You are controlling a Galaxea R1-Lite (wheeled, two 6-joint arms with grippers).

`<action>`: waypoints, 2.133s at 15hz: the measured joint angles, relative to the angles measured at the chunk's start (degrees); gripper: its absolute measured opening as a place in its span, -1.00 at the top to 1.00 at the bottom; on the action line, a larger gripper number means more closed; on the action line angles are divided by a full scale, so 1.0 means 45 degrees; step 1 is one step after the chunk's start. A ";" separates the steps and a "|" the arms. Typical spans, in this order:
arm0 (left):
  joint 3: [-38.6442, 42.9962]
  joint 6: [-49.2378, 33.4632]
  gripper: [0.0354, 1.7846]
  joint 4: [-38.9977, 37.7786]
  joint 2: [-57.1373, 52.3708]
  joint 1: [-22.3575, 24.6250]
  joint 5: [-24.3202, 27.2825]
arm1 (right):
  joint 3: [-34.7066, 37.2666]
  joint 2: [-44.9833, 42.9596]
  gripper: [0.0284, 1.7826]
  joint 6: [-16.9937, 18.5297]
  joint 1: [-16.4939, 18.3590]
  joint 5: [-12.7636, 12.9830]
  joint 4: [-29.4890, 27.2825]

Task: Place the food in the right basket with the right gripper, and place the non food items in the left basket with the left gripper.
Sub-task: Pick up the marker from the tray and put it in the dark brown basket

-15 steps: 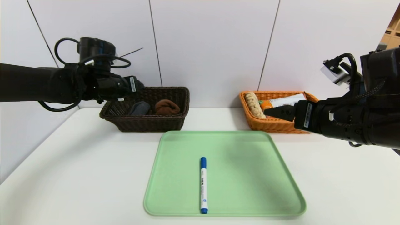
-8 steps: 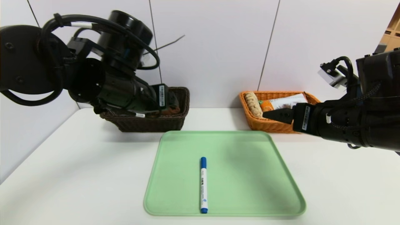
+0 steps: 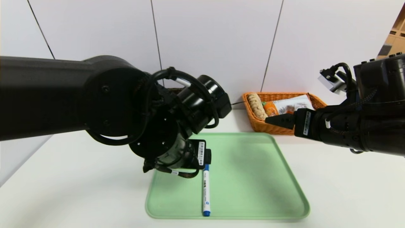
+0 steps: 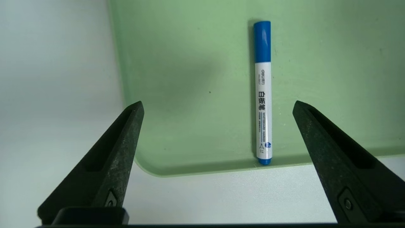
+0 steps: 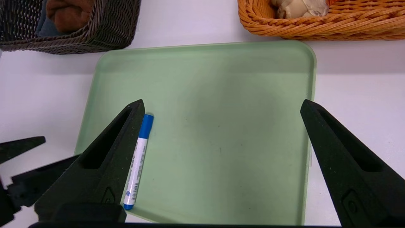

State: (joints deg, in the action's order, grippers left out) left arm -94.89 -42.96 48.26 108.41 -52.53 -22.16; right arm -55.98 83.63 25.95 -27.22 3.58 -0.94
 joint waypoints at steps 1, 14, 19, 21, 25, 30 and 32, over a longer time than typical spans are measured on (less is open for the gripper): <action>-0.0252 -0.0260 -0.87 0.0282 0.0306 -0.0219 0.0000 | 0.0043 0.0024 -0.90 0.0003 0.0016 0.0011 0.0008; -0.2227 -0.2159 -0.89 0.1569 0.3538 -0.0975 -0.0024 | 0.0149 0.0200 -0.90 -0.0769 0.1292 0.0000 0.0081; -0.2175 -0.2181 -0.27 0.1468 0.3747 -0.0981 0.0106 | 0.0247 0.0141 -0.90 -0.2381 0.2555 -0.0092 0.0119; -0.2108 -0.2181 0.01 0.1254 0.3785 -0.0981 0.0553 | 0.0325 0.0108 -0.90 -0.2376 0.2603 -0.0116 0.0106; -0.1785 -0.2181 0.83 0.0973 0.3931 -0.0921 0.0926 | 0.0374 -0.0049 -0.90 -0.2351 0.2620 -0.0179 0.0111; -0.1718 -0.2072 0.83 0.0745 0.3527 -0.0864 0.1000 | 0.0645 -0.0320 -0.90 -0.2343 0.2620 -0.0325 0.0119; -0.1758 -0.1850 0.83 0.0398 0.2861 -0.0805 0.1000 | 0.0840 -0.0423 -0.90 -0.2332 0.2620 -0.0368 0.0111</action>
State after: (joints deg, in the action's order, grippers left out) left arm -102.80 -51.29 50.05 121.28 -56.15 -17.66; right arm -52.20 81.73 15.46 -15.43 1.93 -0.44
